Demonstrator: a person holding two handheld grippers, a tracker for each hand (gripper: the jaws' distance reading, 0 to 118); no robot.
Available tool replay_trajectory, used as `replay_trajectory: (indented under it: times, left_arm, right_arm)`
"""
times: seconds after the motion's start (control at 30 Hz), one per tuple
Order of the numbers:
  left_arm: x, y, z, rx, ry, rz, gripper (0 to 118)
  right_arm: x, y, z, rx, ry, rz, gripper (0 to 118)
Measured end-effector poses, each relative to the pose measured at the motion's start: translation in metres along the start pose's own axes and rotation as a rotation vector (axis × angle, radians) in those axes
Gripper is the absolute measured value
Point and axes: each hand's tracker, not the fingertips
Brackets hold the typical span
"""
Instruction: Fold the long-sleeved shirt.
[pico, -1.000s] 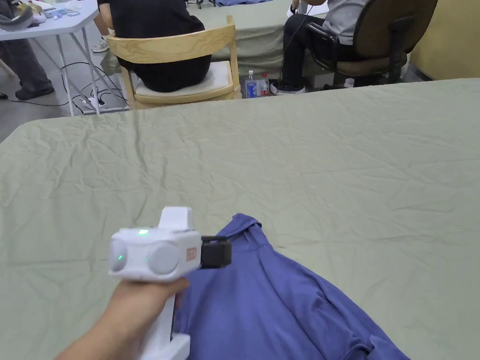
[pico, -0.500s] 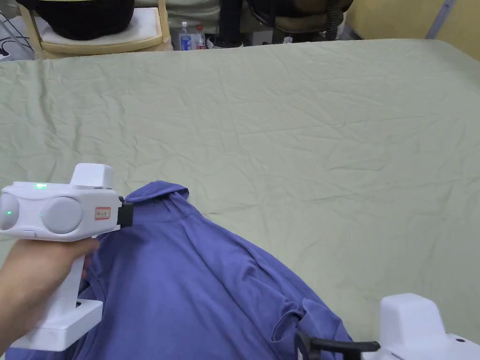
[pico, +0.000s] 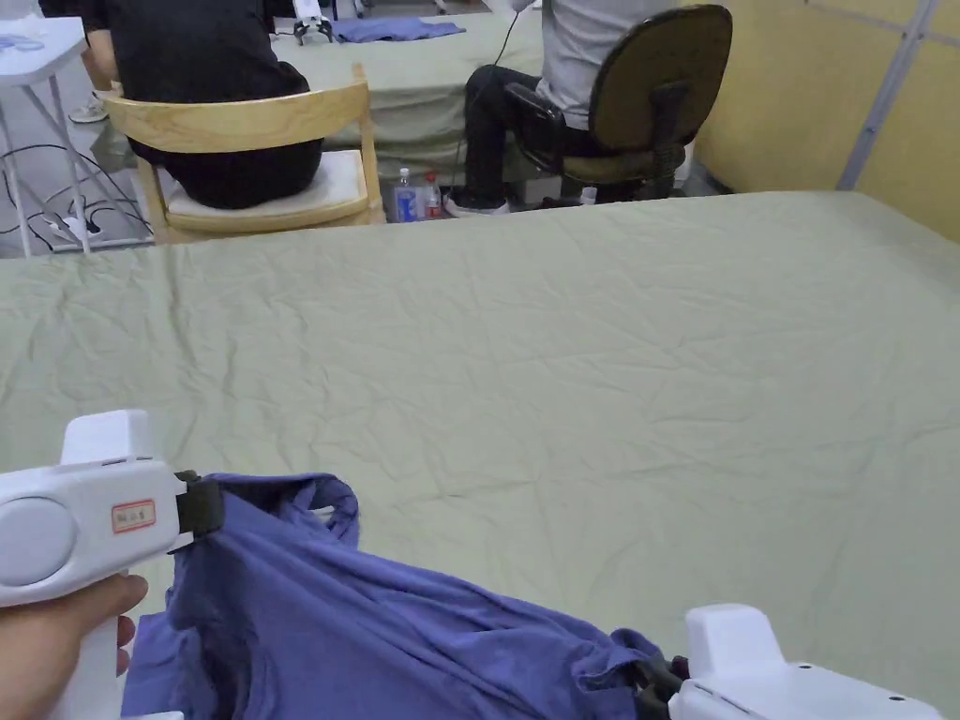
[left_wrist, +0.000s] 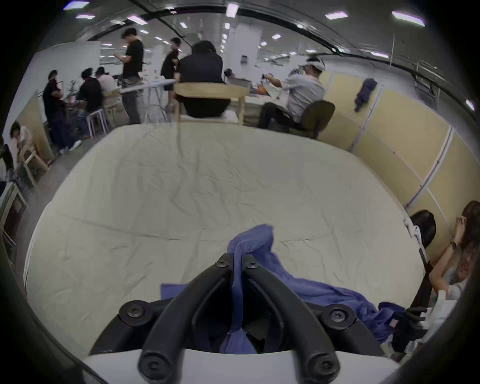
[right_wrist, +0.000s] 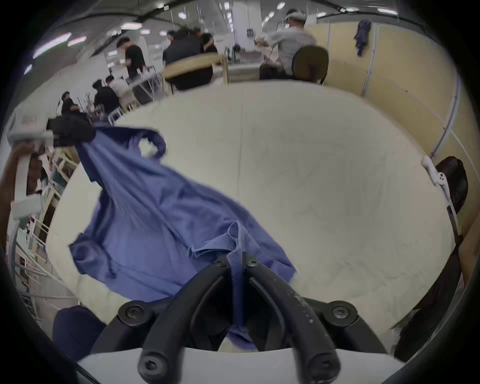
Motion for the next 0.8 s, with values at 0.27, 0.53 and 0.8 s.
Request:
replay_trajectory:
  times: [0.27,0.53,0.8]
  left_arm:
    - [-0.008,-0.013,0.159,0.290,0.018,0.152,3]
    - [-0.008,0.061,0.245,0.482,-0.041,0.161,3]
    - [-0.003,0.155,0.275,0.573,-0.088,0.122,3]
  right_arm:
    - [-0.008,0.028,0.143,0.359,0.064,-0.067,9]
    - [-0.024,0.138,0.212,0.589,0.053,0.021,9]
    - [-0.040,0.252,0.227,0.646,0.058,0.066,8]
